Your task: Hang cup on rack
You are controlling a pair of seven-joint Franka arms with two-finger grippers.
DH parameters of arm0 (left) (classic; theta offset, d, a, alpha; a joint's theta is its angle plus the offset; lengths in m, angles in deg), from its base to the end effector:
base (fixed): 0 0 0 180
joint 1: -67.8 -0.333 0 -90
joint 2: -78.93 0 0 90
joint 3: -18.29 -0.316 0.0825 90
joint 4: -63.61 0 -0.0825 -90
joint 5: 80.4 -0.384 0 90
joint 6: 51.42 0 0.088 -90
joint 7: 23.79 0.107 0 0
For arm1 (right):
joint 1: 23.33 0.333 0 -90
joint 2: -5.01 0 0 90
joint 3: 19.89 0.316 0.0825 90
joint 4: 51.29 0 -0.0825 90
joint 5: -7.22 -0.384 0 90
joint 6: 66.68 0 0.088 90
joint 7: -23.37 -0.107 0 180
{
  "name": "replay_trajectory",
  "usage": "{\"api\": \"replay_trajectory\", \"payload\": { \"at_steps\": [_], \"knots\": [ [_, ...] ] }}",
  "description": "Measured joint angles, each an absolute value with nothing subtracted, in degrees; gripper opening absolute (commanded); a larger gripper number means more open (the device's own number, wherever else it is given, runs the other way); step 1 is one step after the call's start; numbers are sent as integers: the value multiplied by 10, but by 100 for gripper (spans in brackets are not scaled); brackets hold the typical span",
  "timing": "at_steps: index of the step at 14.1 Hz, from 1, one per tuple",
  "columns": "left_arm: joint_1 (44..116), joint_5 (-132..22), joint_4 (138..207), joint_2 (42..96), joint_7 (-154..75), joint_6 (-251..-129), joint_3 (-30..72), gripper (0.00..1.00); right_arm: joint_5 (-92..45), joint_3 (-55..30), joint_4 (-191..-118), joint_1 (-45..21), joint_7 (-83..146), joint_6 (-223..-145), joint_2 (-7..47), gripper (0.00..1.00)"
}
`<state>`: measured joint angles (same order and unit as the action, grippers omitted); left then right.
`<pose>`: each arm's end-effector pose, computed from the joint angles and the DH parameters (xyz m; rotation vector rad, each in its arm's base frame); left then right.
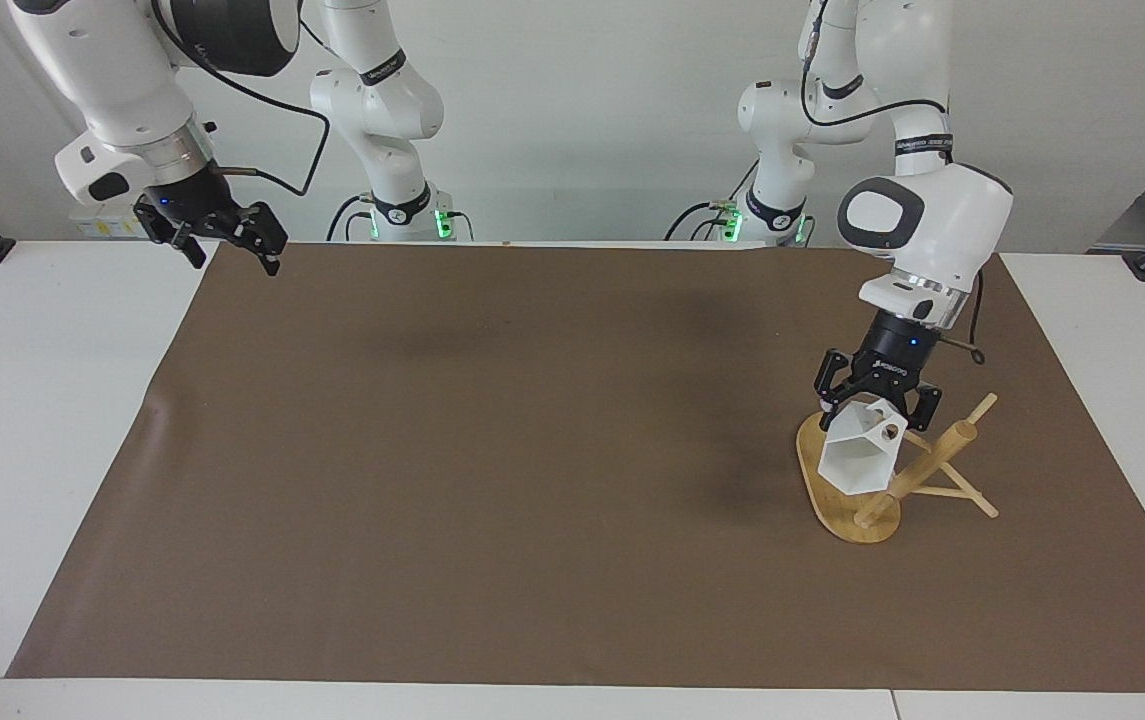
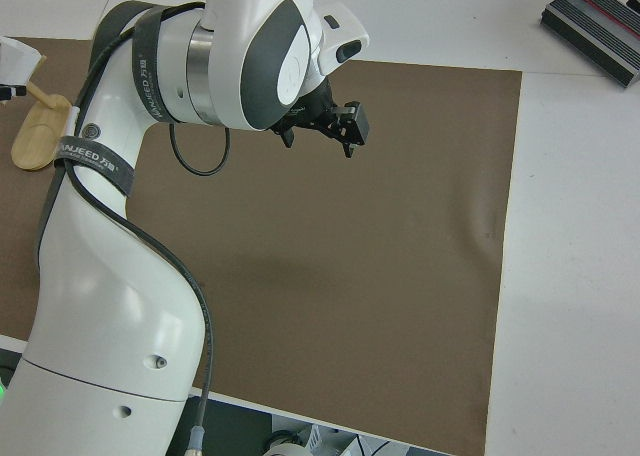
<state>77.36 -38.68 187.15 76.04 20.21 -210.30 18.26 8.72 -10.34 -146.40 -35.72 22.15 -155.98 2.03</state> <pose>0.5782 -0.0677 0.4308 2.6997 -0.4399 0.9111 0.5349 -0.0271 0.6095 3.1046 -0.1102 -0.0786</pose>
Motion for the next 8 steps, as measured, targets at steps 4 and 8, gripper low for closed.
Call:
{"api": "replay_trajectory", "payload": {
  "at_steps": [4,8],
  "knots": [
    [767,-387,1871,760,192,-2103,183,0,87,-101,-1463,-324,216,-1566,19,100],
    [762,-387,1871,760,156,-2102,184,0,87,-106,-1467,-329,221,-1605,20,100]
  ]
}}
